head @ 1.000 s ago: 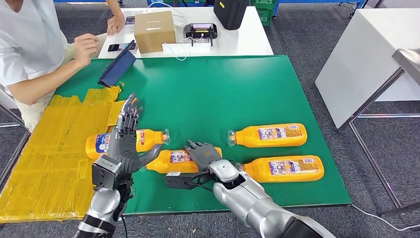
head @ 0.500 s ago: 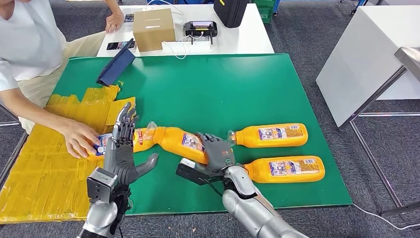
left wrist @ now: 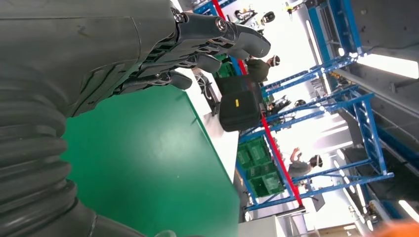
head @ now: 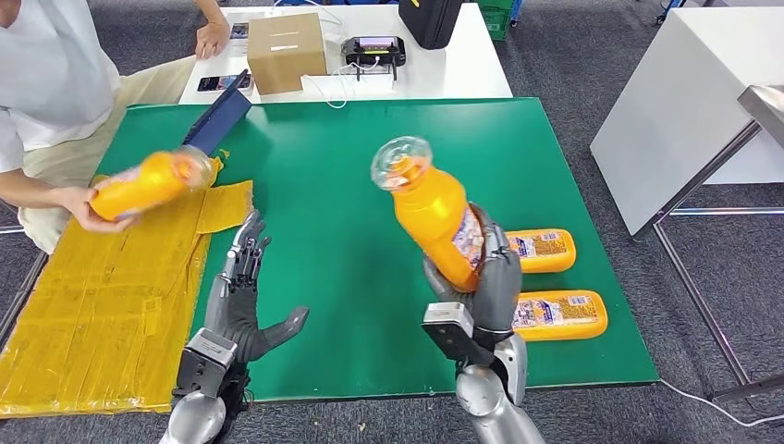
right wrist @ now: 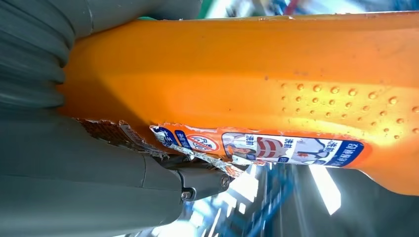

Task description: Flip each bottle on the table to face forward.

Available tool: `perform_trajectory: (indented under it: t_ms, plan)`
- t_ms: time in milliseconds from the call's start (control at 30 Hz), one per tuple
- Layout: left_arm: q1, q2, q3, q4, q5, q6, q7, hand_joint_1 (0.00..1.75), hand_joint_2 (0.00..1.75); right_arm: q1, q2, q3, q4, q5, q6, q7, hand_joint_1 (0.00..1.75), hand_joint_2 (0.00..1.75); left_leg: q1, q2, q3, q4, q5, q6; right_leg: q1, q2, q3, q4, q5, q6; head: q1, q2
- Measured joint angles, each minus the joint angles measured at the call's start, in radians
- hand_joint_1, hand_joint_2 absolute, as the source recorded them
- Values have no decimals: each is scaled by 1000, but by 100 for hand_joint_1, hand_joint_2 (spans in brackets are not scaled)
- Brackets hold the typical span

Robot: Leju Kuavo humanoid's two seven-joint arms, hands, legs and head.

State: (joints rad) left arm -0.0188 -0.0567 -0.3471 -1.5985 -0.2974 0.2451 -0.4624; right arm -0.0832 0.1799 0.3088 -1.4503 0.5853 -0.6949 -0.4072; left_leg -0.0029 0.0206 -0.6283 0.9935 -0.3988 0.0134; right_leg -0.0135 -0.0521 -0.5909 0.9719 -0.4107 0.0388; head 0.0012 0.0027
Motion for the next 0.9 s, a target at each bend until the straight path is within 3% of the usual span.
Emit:
perform_trajectory:
  t_ms: [267, 567, 667, 733, 800, 900]
  plan:
    - [1, 2, -29, 0, -8, 2, 15, 0, 175, 55, 51, -96, -137, -107, 5, -115, 175, 175, 0, 0, 0, 0, 0, 0, 0, 0, 0, 0, 0, 0, 0, 0]
    - [-5, 5, -46, 4, -3, -14, 32, 0, 175, 55, 46, -80, -155, -179, 44, -102, 175, 175, 0, 0, 0, 0, 0, 0, 0, 0, 0, 0, 0, 0, 0, 0]
    - [-29, 12, -72, 13, 50, -73, 41, 0, 175, 23, 23, 0, -102, -184, 136, -65, 174, 175, 0, 1, 0, 0, 0, 0, 0, 0, 0, 0, 0, 0, 0, 0]
    - [-62, 23, -111, 18, 101, -132, 35, 0, 175, -39, 5, 110, 54, -149, 201, -70, 175, 175, 0, 1, 0, 0, 1, 0, 0, 0, 0, 0, 0, 0, 0, 0]
    - [-87, 32, -142, 19, 121, -160, 31, 0, 175, -82, -2, 189, 179, -111, 220, -94, 175, 175, 0, 0, 0, 0, 1, 0, 0, 0, 0, 1, 0, 0, 0, 0]
    - [-101, 39, -157, 19, 127, -164, 30, 0, 175, -102, -2, 236, 233, -76, 214, -98, 175, 175, 0, 0, 0, 0, 1, 0, 0, 0, 0, 1, 0, 0, 0, 0]
